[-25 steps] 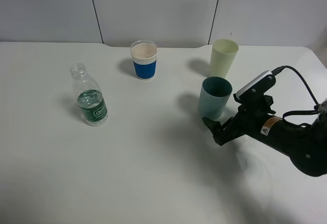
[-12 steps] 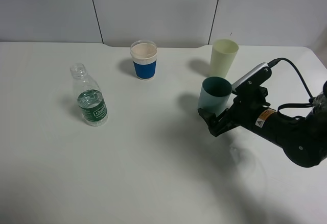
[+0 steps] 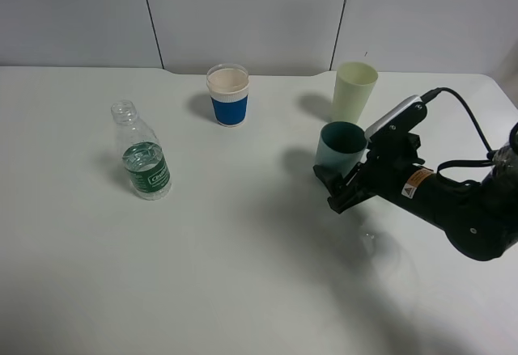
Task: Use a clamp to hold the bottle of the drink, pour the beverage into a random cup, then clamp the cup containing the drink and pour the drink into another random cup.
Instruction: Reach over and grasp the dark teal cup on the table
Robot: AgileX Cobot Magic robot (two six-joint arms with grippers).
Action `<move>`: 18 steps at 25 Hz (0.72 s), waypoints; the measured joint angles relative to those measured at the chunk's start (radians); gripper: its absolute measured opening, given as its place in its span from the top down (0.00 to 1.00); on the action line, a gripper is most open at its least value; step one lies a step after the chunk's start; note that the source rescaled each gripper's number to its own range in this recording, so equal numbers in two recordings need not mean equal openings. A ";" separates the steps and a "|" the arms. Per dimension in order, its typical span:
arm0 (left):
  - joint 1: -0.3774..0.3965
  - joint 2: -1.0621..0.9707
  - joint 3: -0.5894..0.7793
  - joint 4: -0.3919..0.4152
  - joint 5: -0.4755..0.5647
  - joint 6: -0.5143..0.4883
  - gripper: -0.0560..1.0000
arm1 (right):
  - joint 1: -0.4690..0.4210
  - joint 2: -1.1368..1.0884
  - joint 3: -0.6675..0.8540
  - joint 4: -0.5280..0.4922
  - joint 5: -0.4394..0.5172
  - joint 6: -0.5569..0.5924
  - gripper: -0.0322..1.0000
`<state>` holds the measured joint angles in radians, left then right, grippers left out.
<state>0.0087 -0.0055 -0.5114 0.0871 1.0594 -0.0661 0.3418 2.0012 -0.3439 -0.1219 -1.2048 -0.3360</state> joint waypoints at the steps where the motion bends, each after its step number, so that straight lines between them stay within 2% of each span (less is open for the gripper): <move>1: 0.000 0.000 0.000 0.000 0.000 0.000 0.00 | 0.000 0.000 0.000 0.000 0.000 0.000 0.38; 2: 0.000 0.000 0.000 0.000 0.000 0.000 0.00 | 0.000 0.000 0.000 0.000 0.000 0.000 0.45; 3: 0.000 0.000 0.000 0.000 0.000 0.000 0.00 | 0.000 0.000 0.000 -0.003 0.000 0.000 0.73; 4: 0.000 0.000 0.000 0.000 0.000 0.000 0.00 | 0.000 0.000 0.000 -0.003 0.000 0.005 0.96; 18: 0.000 0.000 0.000 0.000 0.000 0.000 0.00 | 0.000 0.001 0.000 0.021 0.000 0.023 0.96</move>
<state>0.0087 -0.0055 -0.5114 0.0871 1.0590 -0.0661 0.3418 2.0023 -0.3439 -0.1012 -1.2048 -0.3130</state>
